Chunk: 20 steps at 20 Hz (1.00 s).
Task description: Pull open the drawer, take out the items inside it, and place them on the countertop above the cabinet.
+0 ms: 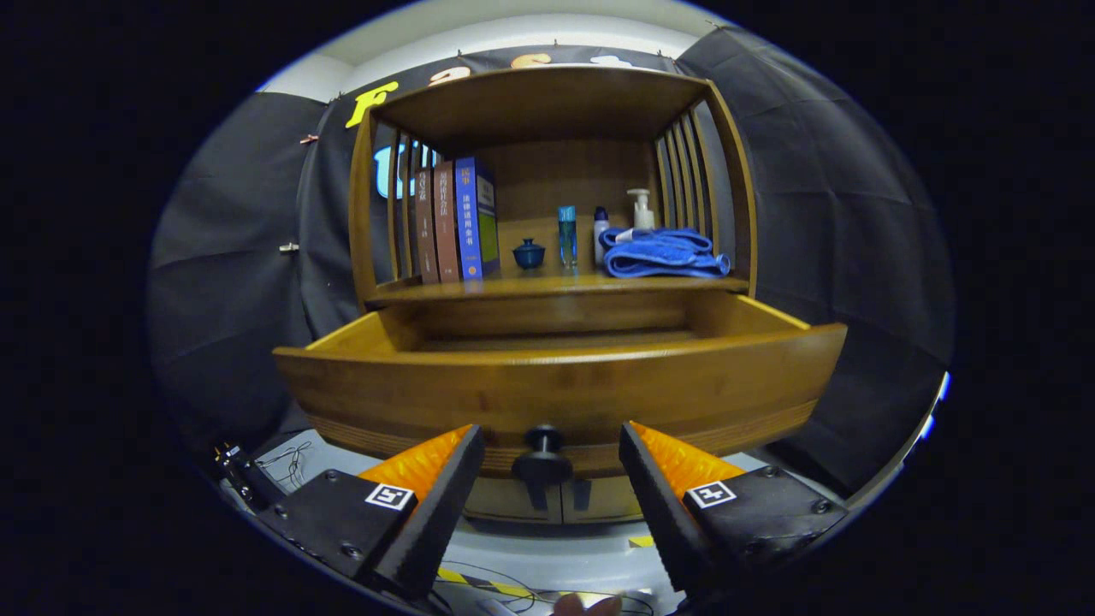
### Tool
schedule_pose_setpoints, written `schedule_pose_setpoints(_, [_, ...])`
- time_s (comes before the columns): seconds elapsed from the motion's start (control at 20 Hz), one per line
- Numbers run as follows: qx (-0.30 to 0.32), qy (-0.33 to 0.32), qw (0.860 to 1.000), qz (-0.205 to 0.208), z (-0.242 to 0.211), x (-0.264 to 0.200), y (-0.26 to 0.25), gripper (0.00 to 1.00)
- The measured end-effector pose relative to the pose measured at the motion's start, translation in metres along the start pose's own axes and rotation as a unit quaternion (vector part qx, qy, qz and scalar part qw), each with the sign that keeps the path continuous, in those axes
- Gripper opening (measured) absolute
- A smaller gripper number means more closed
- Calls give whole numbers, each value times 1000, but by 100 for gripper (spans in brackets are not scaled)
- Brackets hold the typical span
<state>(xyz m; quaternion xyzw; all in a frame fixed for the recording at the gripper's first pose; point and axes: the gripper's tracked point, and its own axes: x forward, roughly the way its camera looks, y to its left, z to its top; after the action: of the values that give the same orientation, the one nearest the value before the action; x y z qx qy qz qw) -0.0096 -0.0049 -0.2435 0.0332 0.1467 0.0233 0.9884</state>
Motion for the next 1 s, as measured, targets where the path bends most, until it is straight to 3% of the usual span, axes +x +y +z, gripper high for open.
schedule_pose_setpoints(0.25, [25,-33,999,27,92,3,2,100])
schedule_pose_setpoints(0.35, [22,14,999,31,108,17,-2,100])
schedule_pose_setpoints(0.45, [-8,109,993,40,98,41,-1,99])
schedule_pose_setpoints(0.6, [-8,209,975,73,82,82,13,100])
schedule_pose_setpoints(0.7, [-11,267,962,57,67,103,3,100])
schedule_pose_setpoints(1.0, [-22,442,896,29,-9,142,-7,99])
